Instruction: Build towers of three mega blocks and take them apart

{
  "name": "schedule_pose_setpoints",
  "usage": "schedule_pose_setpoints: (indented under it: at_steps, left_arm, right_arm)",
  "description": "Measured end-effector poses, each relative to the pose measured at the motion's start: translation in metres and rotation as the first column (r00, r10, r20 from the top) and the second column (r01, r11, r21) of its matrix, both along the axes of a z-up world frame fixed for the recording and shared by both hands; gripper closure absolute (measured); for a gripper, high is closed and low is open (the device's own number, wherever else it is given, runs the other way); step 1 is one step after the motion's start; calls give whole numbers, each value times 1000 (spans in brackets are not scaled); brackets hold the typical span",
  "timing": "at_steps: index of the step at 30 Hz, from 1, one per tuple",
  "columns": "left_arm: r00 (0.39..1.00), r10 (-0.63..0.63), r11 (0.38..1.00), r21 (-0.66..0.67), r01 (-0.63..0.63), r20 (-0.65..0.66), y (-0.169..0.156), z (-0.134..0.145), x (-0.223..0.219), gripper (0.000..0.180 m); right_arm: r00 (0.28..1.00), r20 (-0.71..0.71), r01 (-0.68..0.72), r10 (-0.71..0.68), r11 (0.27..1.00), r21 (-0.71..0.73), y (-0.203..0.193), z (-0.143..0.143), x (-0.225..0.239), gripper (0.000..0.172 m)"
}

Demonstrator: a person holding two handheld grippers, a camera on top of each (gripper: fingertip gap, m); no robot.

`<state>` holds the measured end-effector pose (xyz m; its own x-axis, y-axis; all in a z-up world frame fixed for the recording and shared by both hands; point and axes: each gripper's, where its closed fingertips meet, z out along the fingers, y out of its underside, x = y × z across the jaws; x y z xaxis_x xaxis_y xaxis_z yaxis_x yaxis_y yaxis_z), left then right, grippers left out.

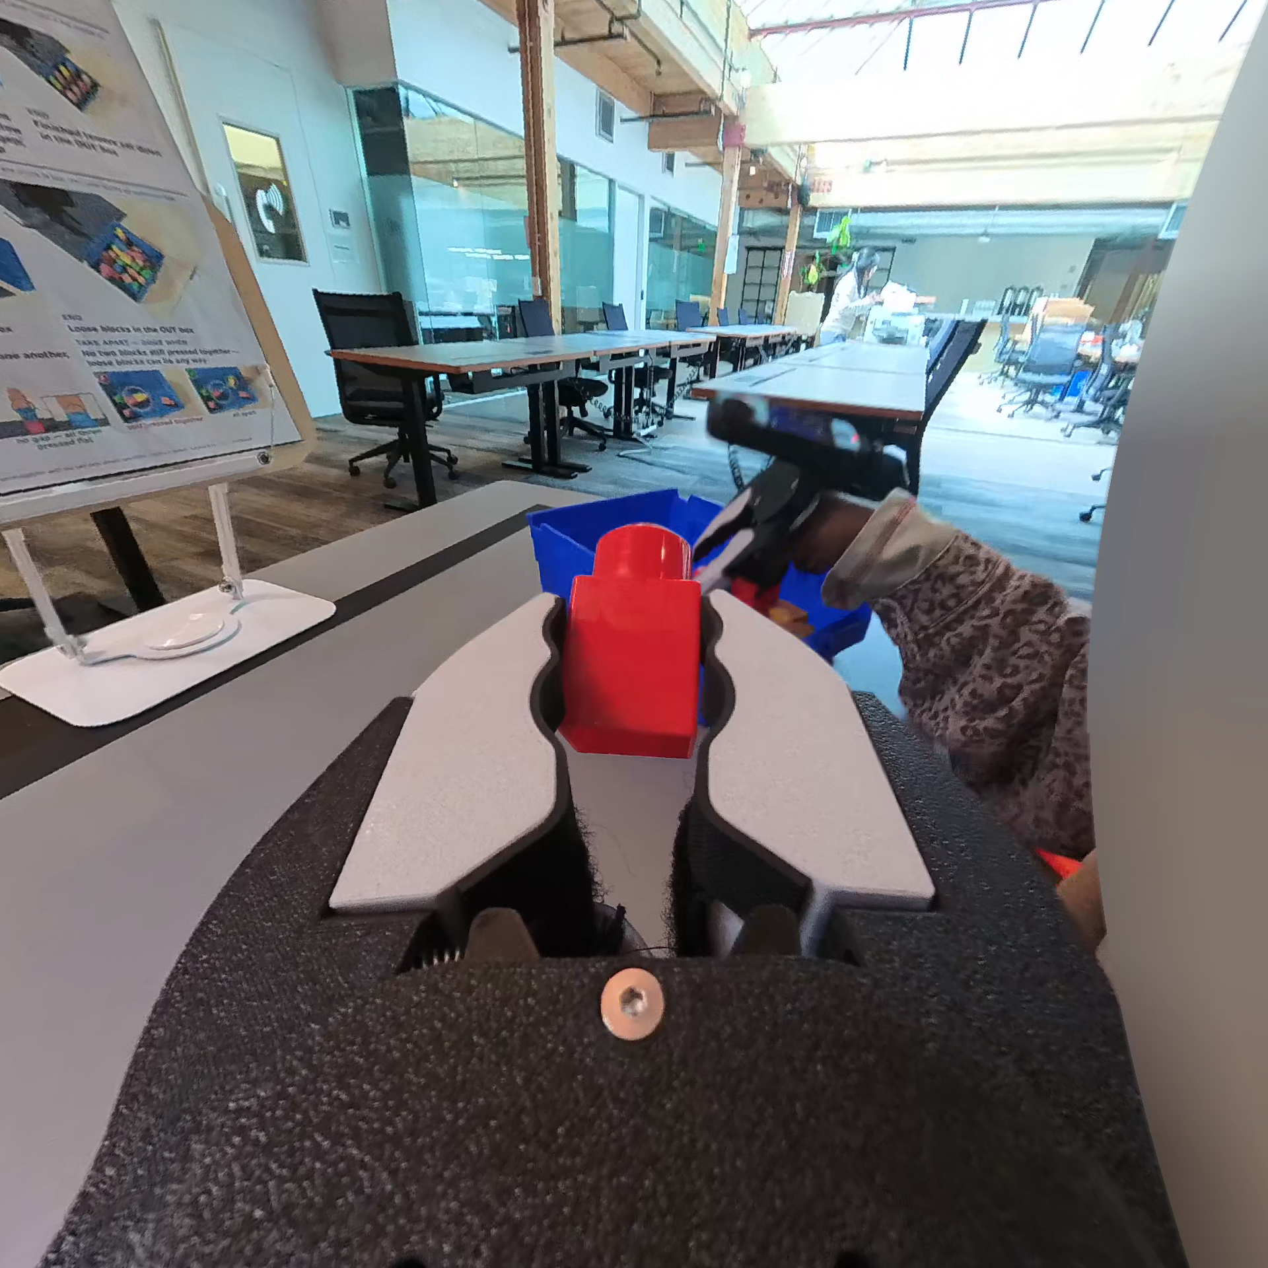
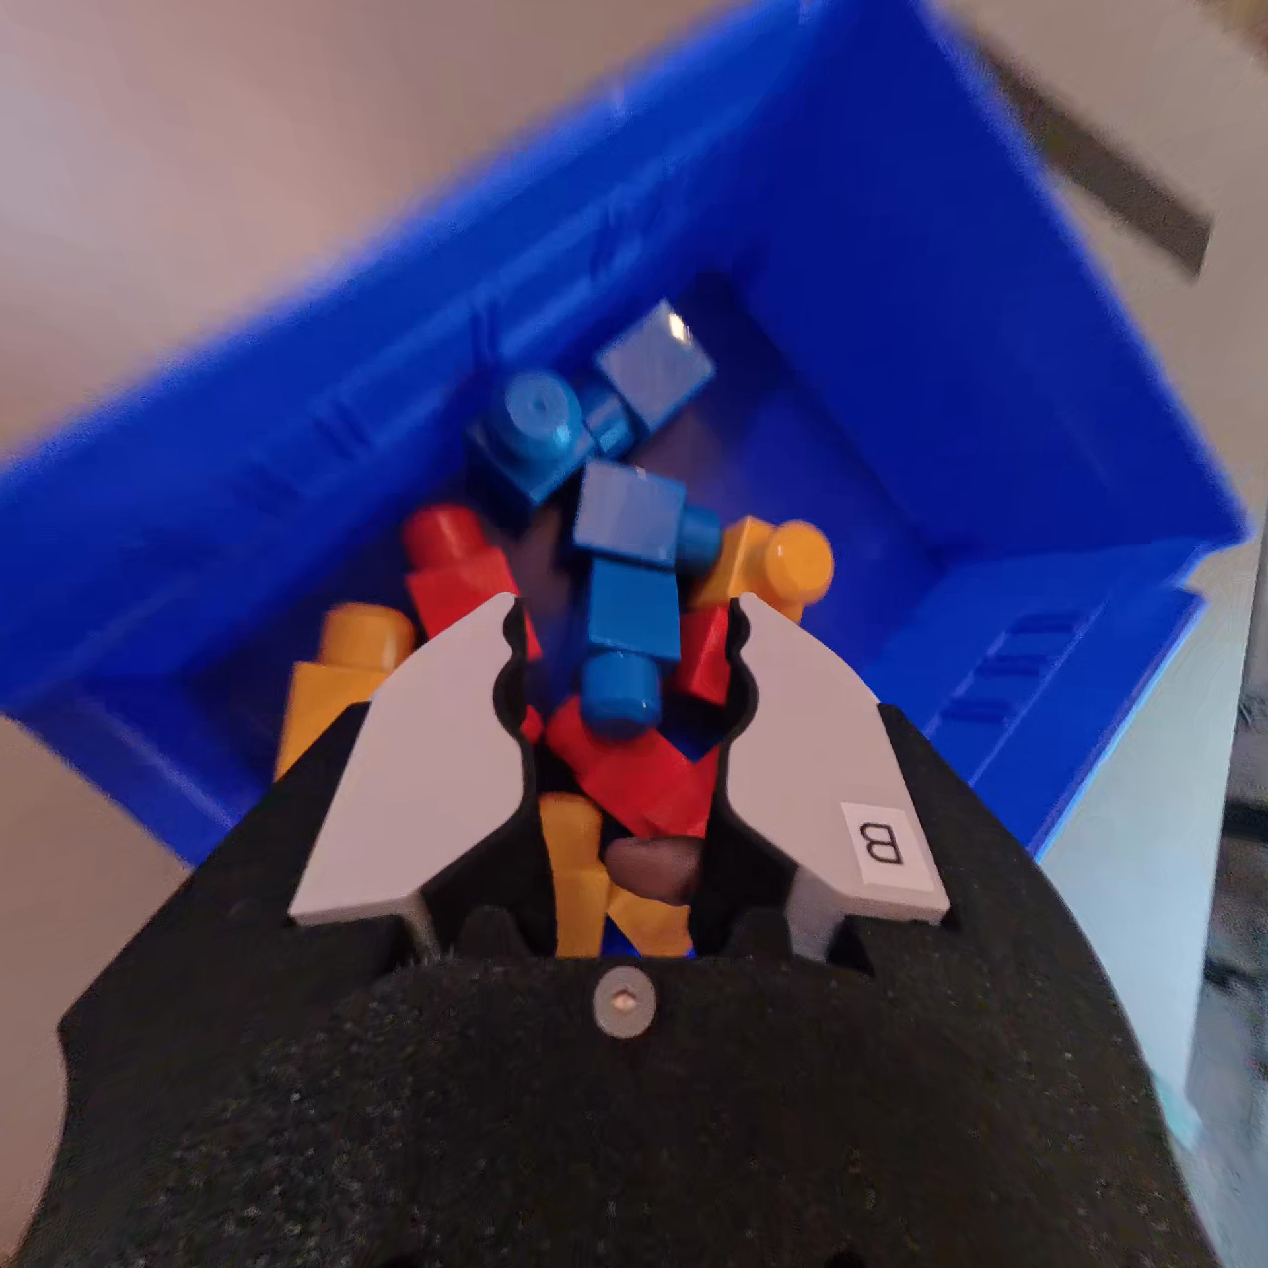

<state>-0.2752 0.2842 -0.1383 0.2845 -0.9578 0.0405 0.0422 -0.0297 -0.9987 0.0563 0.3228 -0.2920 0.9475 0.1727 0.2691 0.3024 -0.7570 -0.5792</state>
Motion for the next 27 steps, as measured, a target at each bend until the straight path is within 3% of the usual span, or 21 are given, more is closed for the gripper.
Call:
schedule_pose_setpoints:
  at_steps: [1, 3, 4, 6, 8, 10, 13, 17, 20, 24, 26, 27]
  left_arm:
    - [1000, 3, 1000, 10, -3, -27, 0, -4, 3, 145]
    - [995, 11, 999, 39, -7, -102, 0, -15, 10, 144]
    - [988, 16, 998, 63, -7, -150, -1, -22, 13, 144]
    - [964, 16, 992, 123, 18, -267, -4, -37, 20, 144]
    - [929, 15, 983, 177, 55, -369, -9, -51, 26, 144]
    - [905, 33, 969, 235, 74, -424, -12, -58, 30, 144]
    - [900, -27, 949, 271, 160, -436, -27, -59, 36, 144]
    - [910, -44, 927, 324, 191, -413, -34, -52, 39, 144]
    - [906, -47, 913, 350, 209, -421, -37, -53, 41, 144]
    - [892, -71, 906, 345, 245, -446, -43, -57, 43, 142]
    - [894, -98, 918, 306, 250, -436, -44, -54, 40, 124]
    - [907, -104, 933, 275, 231, -408, -42, -48, 37, 123]
  right_arm:
    - [999, -38, -34, 37, 996, 77, 4, 15, -12, 115]
    - [960, -190, -158, 208, 955, 250, 8, 52, -58, 115]
    - [894, -285, -241, 346, 907, 345, 5, 72, -92, 116]
    - [667, -414, -392, 619, 765, 511, -17, 110, -161, 118]
    - [444, -469, -473, 764, 644, 601, -43, 131, -213, 119]
    - [322, -496, -538, 806, 587, 605, -59, 129, -249, 117]
    - [239, -498, -618, 834, 526, 584, -72, 114, -279, 114]
    - [83, -659, -612, 747, 560, 558, -81, 111, -296, 120]
    - [47, -718, -635, 694, 576, 515, -84, 102, -302, 121]
    - [30, -735, -622, 678, 588, 517, -82, 102, -303, 143]
    - [124, -690, -588, 714, 613, 528, -70, 102, -293, 143]
    - [169, -659, -570, 733, 618, 542, -65, 105, -284, 143]
